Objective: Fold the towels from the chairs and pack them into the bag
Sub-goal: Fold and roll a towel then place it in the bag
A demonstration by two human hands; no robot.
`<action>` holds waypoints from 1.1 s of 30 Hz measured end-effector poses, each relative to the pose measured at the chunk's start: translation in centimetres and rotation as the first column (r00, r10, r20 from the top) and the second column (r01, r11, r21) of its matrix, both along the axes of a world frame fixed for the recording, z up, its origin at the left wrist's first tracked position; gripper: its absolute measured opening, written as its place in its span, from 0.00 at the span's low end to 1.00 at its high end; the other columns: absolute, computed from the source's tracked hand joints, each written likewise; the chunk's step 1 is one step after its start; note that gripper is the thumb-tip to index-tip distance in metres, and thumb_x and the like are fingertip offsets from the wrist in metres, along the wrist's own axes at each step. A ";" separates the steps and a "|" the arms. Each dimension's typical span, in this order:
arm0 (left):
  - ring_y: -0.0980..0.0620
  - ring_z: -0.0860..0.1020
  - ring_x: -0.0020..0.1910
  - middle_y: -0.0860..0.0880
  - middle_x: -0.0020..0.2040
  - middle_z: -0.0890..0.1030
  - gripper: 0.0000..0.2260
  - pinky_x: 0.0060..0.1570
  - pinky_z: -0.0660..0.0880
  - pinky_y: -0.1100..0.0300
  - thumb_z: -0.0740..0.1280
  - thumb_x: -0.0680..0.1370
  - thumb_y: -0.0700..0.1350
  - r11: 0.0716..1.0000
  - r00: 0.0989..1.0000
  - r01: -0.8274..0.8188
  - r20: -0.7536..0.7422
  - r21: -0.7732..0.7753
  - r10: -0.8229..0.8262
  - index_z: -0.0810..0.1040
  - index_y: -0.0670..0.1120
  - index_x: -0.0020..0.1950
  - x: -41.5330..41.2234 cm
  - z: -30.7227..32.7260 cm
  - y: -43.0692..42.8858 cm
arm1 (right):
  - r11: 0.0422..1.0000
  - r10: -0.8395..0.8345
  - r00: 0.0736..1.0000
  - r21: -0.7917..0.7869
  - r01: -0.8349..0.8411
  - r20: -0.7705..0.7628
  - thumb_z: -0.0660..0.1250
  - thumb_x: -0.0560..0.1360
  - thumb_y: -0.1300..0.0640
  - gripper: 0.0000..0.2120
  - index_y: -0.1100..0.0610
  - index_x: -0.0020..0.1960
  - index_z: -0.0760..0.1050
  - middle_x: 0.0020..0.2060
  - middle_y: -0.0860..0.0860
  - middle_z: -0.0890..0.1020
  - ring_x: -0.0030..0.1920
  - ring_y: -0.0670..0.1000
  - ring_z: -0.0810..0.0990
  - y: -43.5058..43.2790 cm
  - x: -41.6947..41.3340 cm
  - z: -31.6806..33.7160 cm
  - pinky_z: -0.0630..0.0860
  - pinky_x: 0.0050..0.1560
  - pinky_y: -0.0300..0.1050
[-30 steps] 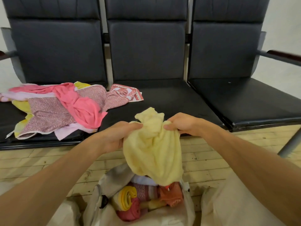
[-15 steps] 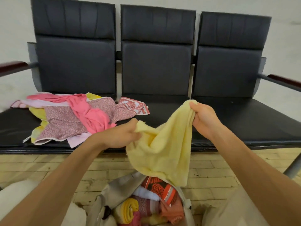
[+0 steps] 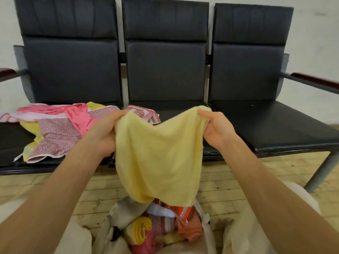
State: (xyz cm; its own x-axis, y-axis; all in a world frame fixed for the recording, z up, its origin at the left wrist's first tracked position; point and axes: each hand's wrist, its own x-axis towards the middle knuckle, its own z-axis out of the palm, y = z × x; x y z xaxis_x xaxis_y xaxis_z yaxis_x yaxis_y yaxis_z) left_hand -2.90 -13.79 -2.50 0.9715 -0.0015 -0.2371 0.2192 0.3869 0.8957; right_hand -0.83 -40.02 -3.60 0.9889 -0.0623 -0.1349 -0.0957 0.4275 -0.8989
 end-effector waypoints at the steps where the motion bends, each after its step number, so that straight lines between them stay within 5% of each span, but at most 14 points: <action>1: 0.53 0.83 0.35 0.47 0.38 0.84 0.09 0.33 0.80 0.59 0.64 0.78 0.43 0.998 0.998 0.045 0.054 -0.037 -0.042 0.83 0.44 0.43 -0.2 0.2 -0.1 | 1.000 -0.002 1.000 0.029 0.002 0.015 0.69 0.75 0.64 0.17 0.62 0.63 0.76 0.59 0.59 0.81 0.58 0.58 0.81 -0.2 -0.1 0.2 0.78 0.59 0.54; 5: 0.51 0.83 0.52 0.46 0.50 0.85 0.14 0.50 0.80 0.58 0.66 0.70 0.34 0.987 0.966 0.102 0.250 -0.126 -0.069 0.79 0.44 0.55 -0.6 0.4 -0.1 | 0.988 -0.100 0.988 0.131 0.084 0.118 0.66 0.76 0.68 0.14 0.59 0.60 0.77 0.56 0.58 0.83 0.54 0.56 0.83 -1.5 -0.3 1.0 0.81 0.48 0.51; 9: 0.56 0.83 0.48 0.49 0.47 0.85 0.15 0.42 0.79 0.66 0.68 0.73 0.31 0.960 0.906 -0.053 0.418 0.275 -0.070 0.79 0.44 0.57 -0.5 0.3 0.4 | 0.945 -0.299 0.929 -0.068 0.320 0.220 0.68 0.75 0.68 0.12 0.53 0.53 0.80 0.52 0.53 0.83 0.53 0.53 0.83 -2.4 -0.4 1.2 0.81 0.51 0.50; 11: 0.57 0.82 0.44 0.51 0.44 0.83 0.11 0.40 0.75 0.72 0.66 0.76 0.32 0.683 0.841 -0.338 0.533 0.648 -0.090 0.81 0.44 0.55 -0.2 0.1 1.1 | 0.831 -0.360 0.873 -0.312 0.460 0.328 0.67 0.76 0.68 0.13 0.49 0.47 0.79 0.46 0.49 0.82 0.49 0.50 0.82 -2.9 -0.2 1.2 0.81 0.50 0.47; 13: 0.52 0.77 0.43 0.51 0.41 0.80 0.10 0.39 0.67 0.77 0.64 0.77 0.32 0.379 0.794 -0.510 0.593 0.772 -0.138 0.82 0.41 0.53 0.1 -0.1 2.0 | 0.679 -0.324 0.823 -0.491 0.546 0.468 0.66 0.76 0.66 0.11 0.50 0.44 0.78 0.41 0.48 0.81 0.44 0.48 0.80 -3.3 0.0 1.0 0.78 0.46 0.45; 17: 0.58 0.69 0.34 0.56 0.34 0.71 0.10 0.33 0.65 0.73 0.60 0.79 0.33 0.240 0.821 -0.495 0.540 0.835 -0.186 0.77 0.44 0.44 0.1 -0.1 2.7 | 0.321 -0.087 0.790 -0.733 0.599 0.608 0.62 0.80 0.61 0.06 0.62 0.48 0.77 0.40 0.54 0.80 0.37 0.49 0.75 -4.2 0.3 0.3 0.70 0.37 0.32; 20: 0.45 0.71 0.39 0.46 0.35 0.72 0.09 0.37 0.61 0.60 0.59 0.82 0.41 0.164 0.876 -0.448 0.469 0.879 -0.118 0.75 0.41 0.45 0.3 -0.2 3.2 | 0.223 -0.026 0.839 -0.815 0.535 0.544 0.59 0.82 0.59 0.07 0.58 0.49 0.75 0.39 0.52 0.78 0.38 0.53 0.77 -4.5 0.4 -0.6 0.73 0.36 0.42; 22: 0.46 0.73 0.39 0.44 0.37 0.74 0.12 0.38 0.64 0.57 0.59 0.82 0.45 0.288 0.897 -0.410 0.439 0.866 -0.044 0.78 0.39 0.49 0.5 0.0 3.0 | 0.206 -0.040 0.881 -0.859 0.469 0.472 0.57 0.82 0.58 0.07 0.57 0.51 0.73 0.40 0.51 0.77 0.37 0.51 0.75 -4.4 0.4 -0.9 0.70 0.35 0.43; 23: 0.49 0.73 0.38 0.47 0.37 0.75 0.11 0.35 0.66 0.58 0.60 0.82 0.46 0.464 0.908 -0.384 0.418 0.798 0.031 0.78 0.41 0.48 0.5 0.1 2.8 | 0.232 -0.067 0.899 -0.869 0.437 0.434 0.57 0.83 0.58 0.07 0.59 0.53 0.73 0.42 0.53 0.77 0.37 0.50 0.74 -4.3 0.5 -1.0 0.70 0.34 0.42; 25: 0.53 0.75 0.39 0.50 0.39 0.77 0.08 0.34 0.71 0.59 0.64 0.80 0.47 0.847 0.951 -0.277 0.253 0.454 0.175 0.77 0.44 0.46 0.5 0.6 2.1 | 0.387 -0.147 0.919 -0.834 0.393 0.365 0.60 0.81 0.58 0.08 0.62 0.54 0.75 0.47 0.59 0.78 0.39 0.53 0.75 -4.0 0.4 -0.7 0.73 0.38 0.46; 26: 0.53 0.77 0.41 0.49 0.40 0.79 0.06 0.36 0.74 0.58 0.65 0.80 0.47 0.942 0.971 -0.223 0.142 0.251 0.192 0.77 0.45 0.47 0.4 0.8 1.8 | 0.507 -0.185 0.928 -0.778 0.372 0.323 0.62 0.80 0.59 0.07 0.61 0.52 0.76 0.49 0.60 0.78 0.42 0.55 0.75 -3.9 0.3 -0.5 0.74 0.41 0.48; 29: 0.54 0.79 0.34 0.49 0.32 0.80 0.09 0.35 0.78 0.58 0.64 0.80 0.45 0.967 0.979 -0.185 -0.114 -0.173 0.167 0.76 0.45 0.41 0.9 0.3 2.0 | 0.849 -0.250 0.961 -0.449 0.278 0.121 0.66 0.79 0.59 0.12 0.57 0.62 0.76 0.54 0.54 0.77 0.53 0.53 0.77 -4.0 0.1 -0.1 0.75 0.50 0.47; 31: 0.55 0.77 0.29 0.51 0.29 0.76 0.10 0.29 0.76 0.62 0.63 0.79 0.42 0.923 0.970 -0.209 -0.188 -0.322 0.154 0.73 0.45 0.37 1.1 -0.1 2.2 | 0.951 -0.228 0.974 -0.217 0.220 -0.010 0.67 0.78 0.59 0.15 0.56 0.64 0.75 0.57 0.53 0.79 0.57 0.53 0.79 -3.8 -0.1 0.1 0.78 0.56 0.51; 33: 0.56 0.75 0.34 0.53 0.33 0.73 0.07 0.33 0.77 0.63 0.65 0.75 0.39 0.908 0.987 -0.127 -0.139 -0.399 0.077 0.71 0.45 0.38 1.3 -0.4 2.5 | 0.975 -0.166 0.986 -0.153 0.159 -0.029 0.67 0.78 0.58 0.08 0.52 0.56 0.79 0.55 0.54 0.82 0.56 0.54 0.81 -3.4 -0.2 0.1 0.79 0.55 0.53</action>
State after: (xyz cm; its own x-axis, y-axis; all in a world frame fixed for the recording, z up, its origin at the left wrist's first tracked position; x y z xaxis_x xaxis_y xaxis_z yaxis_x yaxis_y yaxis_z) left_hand -1.57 -11.30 -2.92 0.9368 -0.0241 -0.3489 0.2526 0.7367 0.6273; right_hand -1.04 -43.42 -3.53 0.9576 -0.2443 -0.1529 -0.0747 0.3018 -0.9504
